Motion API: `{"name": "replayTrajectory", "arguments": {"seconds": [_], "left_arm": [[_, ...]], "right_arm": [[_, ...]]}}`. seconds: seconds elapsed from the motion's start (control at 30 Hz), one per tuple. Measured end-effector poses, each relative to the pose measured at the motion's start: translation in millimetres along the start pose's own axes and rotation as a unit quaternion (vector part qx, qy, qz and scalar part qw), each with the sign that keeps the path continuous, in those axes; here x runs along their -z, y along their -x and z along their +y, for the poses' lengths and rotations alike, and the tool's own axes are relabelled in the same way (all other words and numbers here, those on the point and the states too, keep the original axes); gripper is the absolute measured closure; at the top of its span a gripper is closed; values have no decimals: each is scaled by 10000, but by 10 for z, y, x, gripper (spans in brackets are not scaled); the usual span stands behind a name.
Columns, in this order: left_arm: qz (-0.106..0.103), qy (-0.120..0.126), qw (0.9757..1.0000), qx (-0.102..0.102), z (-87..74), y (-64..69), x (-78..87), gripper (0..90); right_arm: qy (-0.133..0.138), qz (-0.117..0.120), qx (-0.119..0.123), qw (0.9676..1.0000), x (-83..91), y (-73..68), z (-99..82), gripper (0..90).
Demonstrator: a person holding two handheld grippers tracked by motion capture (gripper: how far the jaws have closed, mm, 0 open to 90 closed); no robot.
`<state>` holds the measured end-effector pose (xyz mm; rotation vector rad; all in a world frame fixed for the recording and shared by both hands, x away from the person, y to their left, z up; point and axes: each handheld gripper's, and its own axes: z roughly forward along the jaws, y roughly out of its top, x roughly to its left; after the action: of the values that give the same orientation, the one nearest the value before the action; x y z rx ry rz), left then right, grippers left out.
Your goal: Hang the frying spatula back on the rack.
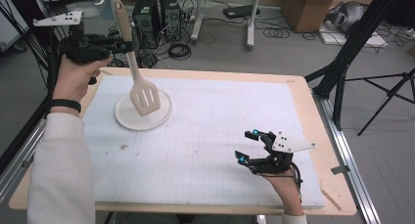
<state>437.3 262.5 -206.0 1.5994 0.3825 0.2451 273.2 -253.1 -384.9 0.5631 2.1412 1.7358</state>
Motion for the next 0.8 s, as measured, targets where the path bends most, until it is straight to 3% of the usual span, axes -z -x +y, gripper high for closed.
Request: {"name": "replayTrajectory", "arguments": {"seconds": [0.47,0.7,0.8], "left_arm": [[231,153,9995,171,-51,-130,31,758],[363,118,9990,224,-79,-154,8,753],[429,164,9986,275,-69,-141,6,691]], "right_arm": [[-57,23,11,10000,-16,-6,-19,256],[-83,41,-4,10000,-17,-17,-29,256],[-93,39,-1,9999,-17,-19,-32,256]]}}
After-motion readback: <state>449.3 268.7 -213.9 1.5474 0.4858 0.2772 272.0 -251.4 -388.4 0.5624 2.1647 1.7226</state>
